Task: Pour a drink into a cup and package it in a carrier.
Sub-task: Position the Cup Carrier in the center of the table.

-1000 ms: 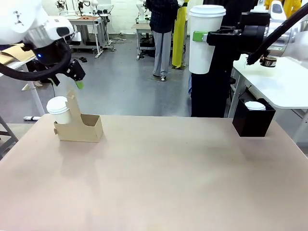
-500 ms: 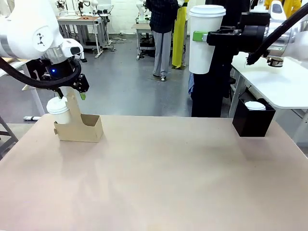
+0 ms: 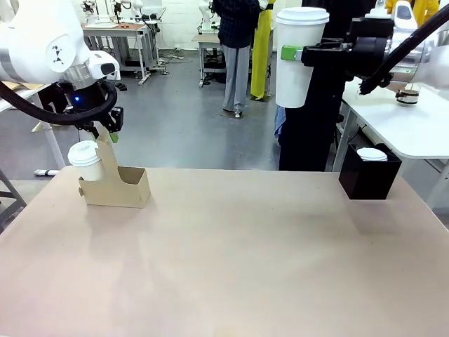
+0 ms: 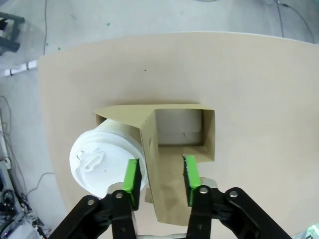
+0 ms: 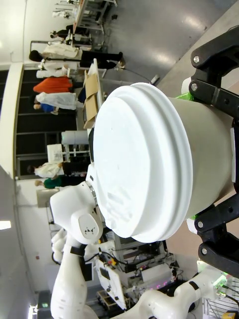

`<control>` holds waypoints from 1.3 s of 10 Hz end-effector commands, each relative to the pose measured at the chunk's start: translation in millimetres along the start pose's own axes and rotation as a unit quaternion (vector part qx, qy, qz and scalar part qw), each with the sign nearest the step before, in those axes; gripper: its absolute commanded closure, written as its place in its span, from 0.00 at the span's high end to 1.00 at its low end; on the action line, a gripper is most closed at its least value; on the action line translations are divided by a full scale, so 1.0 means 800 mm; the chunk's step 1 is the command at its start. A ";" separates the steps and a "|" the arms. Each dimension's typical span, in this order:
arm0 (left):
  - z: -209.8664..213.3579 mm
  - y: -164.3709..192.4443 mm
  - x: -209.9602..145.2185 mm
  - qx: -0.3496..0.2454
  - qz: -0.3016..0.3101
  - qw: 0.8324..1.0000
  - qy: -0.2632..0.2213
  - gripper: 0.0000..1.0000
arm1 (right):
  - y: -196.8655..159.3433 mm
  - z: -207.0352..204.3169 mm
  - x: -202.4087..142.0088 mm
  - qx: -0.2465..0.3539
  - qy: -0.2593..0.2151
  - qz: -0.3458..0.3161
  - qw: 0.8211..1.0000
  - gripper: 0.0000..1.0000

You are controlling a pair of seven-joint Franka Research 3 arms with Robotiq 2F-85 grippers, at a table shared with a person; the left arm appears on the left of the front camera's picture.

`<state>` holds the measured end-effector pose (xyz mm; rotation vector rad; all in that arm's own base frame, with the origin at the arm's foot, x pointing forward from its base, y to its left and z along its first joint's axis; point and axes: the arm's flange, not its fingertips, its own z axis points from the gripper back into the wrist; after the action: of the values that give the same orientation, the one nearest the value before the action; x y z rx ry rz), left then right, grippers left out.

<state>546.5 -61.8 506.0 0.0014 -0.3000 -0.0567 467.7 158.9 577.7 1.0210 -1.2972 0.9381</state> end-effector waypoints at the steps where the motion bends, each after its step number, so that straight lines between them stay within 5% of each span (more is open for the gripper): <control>1: -0.003 0.001 0.001 0.022 0.009 1.000 -0.003 0.00 | 0.002 0.000 0.002 0.002 -0.003 0.008 1.000 0.81; 6: -0.007 -0.008 -0.008 0.043 0.012 0.999 0.017 0.00 | 0.002 0.000 0.002 0.002 -0.003 0.008 1.000 0.81; 7: -0.008 -0.012 -0.011 0.037 -0.039 0.997 0.053 0.00 | 0.002 0.000 0.002 0.002 -0.003 0.008 1.000 0.81; 8: -0.004 -0.001 -0.001 0.022 0.002 1.000 0.004 0.00 | 0.002 0.000 0.002 0.002 -0.003 0.008 1.000 0.81; 10: -0.003 -0.007 -0.003 0.026 -0.008 1.000 0.015 0.02 | 0.002 0.000 0.002 0.002 -0.003 0.008 1.000 0.81; 13: 0.080 -0.024 -0.037 0.011 0.036 0.999 -0.022 0.02 | 0.002 0.000 0.002 0.002 -0.003 0.008 1.000 0.81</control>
<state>522.9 -71.9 542.9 0.0361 -0.3259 -0.0207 467.6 158.9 577.9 1.0207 -1.2976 0.9384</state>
